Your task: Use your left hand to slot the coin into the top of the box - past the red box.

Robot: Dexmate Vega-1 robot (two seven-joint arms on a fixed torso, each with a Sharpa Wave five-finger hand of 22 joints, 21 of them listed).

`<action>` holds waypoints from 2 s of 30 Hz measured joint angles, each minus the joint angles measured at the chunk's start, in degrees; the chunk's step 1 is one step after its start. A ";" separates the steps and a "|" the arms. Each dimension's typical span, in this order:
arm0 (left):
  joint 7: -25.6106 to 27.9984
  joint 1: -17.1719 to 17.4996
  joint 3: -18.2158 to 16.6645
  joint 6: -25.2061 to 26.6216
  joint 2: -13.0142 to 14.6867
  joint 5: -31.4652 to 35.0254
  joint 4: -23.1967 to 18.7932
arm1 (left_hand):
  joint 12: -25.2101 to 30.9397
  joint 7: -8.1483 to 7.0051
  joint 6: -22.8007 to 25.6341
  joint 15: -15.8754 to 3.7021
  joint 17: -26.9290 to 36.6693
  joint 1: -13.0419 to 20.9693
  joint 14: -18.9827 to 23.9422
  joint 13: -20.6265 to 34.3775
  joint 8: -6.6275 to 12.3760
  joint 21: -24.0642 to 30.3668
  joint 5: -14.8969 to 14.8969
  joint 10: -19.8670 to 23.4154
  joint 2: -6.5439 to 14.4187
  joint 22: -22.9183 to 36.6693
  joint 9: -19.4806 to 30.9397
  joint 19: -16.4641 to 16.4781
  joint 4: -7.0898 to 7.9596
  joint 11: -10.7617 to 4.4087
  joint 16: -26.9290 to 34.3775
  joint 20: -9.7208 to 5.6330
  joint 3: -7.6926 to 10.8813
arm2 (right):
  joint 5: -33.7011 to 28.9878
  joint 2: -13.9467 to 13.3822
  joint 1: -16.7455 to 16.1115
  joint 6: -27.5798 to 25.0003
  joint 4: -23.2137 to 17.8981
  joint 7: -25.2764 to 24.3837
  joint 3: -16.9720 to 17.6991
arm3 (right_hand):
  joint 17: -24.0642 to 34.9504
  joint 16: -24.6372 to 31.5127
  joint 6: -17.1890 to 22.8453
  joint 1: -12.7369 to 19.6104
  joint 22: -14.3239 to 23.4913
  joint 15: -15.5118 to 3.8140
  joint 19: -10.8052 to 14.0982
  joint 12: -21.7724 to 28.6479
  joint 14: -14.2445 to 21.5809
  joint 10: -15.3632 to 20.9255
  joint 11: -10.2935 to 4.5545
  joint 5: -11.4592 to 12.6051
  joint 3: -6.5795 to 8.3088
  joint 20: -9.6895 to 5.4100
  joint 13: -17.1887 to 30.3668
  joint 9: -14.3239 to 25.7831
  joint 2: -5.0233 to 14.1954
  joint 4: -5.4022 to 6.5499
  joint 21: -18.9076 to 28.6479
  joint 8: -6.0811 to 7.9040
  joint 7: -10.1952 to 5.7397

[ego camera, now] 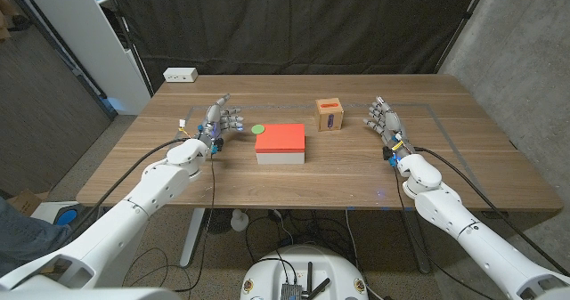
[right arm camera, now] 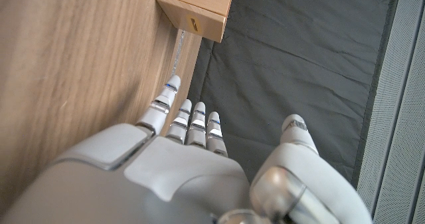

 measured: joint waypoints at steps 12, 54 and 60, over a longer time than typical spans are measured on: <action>0.11 0.70 -0.72 3.88 1.10 -3.04 -1.97 | 16.09 -0.58 3.33 0.38 3.97 3.18 0.42 2.90 -0.42 6.44 0.00 1.21 1.19 5.07 0.00 2.50 -3.10 -0.49 15.23 -0.08 4.67 | -0.46 -0.57 -1.41 -0.32 -1.85 -1.38 0.38 | 0.00 0.00 0.00 0.00 0.00 0.00 0.00 0.00 0.00 0.00 0.00 0.00 0.00 0.00 0.00 0.00 0.00 0.00 0.00 0.00 0.00; -1.79 8.48 -9.61 14.61 6.58 -23.88 -9.64 | 43.96 -3.79 11.33 0.71 5.06 42.21 -0.37 5.12 -0.42 23.27 2.53 2.73 -1.26 23.81 1.61 -1.46 -4.43 -3.65 46.20 -0.11 10.24 | -1.47 -1.93 -7.14 -1.08 -7.63 -5.38 1.63 | -0.01 0.00 0.00 0.00 -0.01 0.00 0.00 0.00 0.00 0.00 0.00 0.00 0.00 0.00 -0.01 -0.01 0.00 0.00 0.00 0.00 0.00; -0.33 9.48 -10.79 16.85 7.71 -27.99 -11.02 | 44.75 -4.69 11.20 0.71 4.23 43.97 -0.37 4.41 0.05 24.16 2.52 2.71 -1.87 24.51 2.22 -2.16 -4.29 -3.66 46.82 -0.18 9.43 | -1.47 -2.09 -7.78 -1.47 -8.52 -5.64 1.65 | -0.01 0.00 0.00 0.00 -0.01 0.00 0.00 0.00 0.00 0.00 0.00 0.00 0.00 0.00 -0.01 -0.01 0.00 0.00 0.00 0.00 0.00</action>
